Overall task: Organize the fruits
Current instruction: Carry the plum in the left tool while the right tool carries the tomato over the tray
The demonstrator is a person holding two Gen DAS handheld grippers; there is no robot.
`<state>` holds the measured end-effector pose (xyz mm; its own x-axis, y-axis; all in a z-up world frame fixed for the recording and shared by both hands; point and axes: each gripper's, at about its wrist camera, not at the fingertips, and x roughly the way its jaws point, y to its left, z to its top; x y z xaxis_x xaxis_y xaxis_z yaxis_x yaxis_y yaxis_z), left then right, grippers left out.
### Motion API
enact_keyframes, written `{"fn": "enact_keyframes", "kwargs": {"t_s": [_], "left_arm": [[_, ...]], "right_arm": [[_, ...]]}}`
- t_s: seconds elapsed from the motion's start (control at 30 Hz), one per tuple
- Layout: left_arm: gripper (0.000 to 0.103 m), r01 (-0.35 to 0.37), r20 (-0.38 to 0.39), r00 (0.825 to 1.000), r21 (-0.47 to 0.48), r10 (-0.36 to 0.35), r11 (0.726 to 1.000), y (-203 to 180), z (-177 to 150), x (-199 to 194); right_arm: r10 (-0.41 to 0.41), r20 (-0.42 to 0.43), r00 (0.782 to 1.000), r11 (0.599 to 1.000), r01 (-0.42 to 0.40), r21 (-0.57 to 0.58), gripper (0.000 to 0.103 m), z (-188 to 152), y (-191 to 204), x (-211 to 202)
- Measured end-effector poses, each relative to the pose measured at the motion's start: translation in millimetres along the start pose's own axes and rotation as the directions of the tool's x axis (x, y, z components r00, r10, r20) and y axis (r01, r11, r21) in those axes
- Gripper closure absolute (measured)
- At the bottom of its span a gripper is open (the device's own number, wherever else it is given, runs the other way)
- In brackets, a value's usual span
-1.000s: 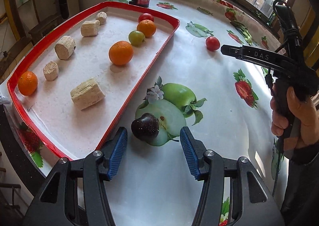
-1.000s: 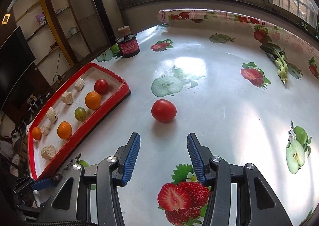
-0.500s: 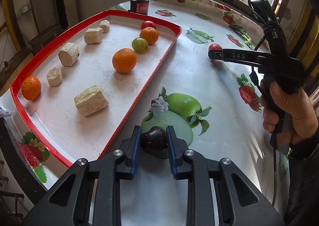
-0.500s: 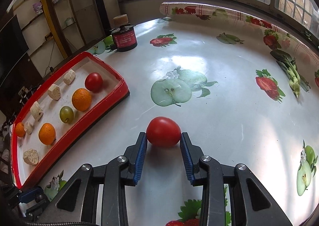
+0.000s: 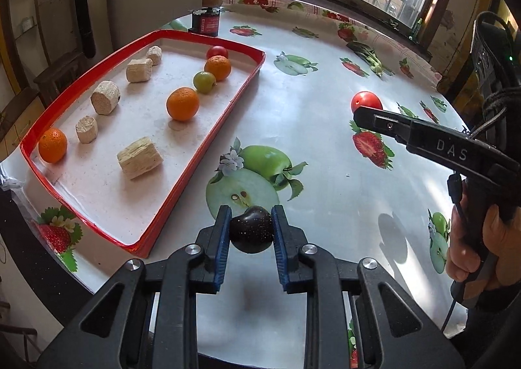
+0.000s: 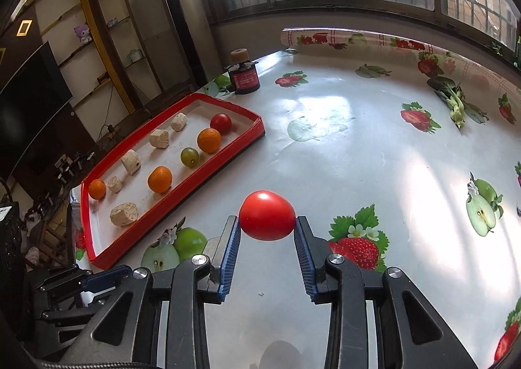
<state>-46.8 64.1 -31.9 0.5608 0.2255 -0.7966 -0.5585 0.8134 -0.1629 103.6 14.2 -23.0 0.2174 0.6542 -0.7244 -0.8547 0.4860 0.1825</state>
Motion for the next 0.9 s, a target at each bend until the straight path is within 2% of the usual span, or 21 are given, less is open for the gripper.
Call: {"fn": "enact_keyframes", "kwargs": {"t_s": [0.37, 0.9], "left_arm": [[0.081, -0.025, 0.070, 0.997, -0.017, 0.026, 1.000, 22, 7, -28], [0.081, -0.076, 0.106, 0.991, -0.080, 0.084, 0.994, 71, 18, -41]], "right_arm": [[0.006, -0.001, 1.000, 1.000, -0.006, -0.012, 0.068, -23, 28, -20], [0.007, 0.018, 1.000, 0.998, -0.005, -0.062, 0.068, -5, 61, -19]]}}
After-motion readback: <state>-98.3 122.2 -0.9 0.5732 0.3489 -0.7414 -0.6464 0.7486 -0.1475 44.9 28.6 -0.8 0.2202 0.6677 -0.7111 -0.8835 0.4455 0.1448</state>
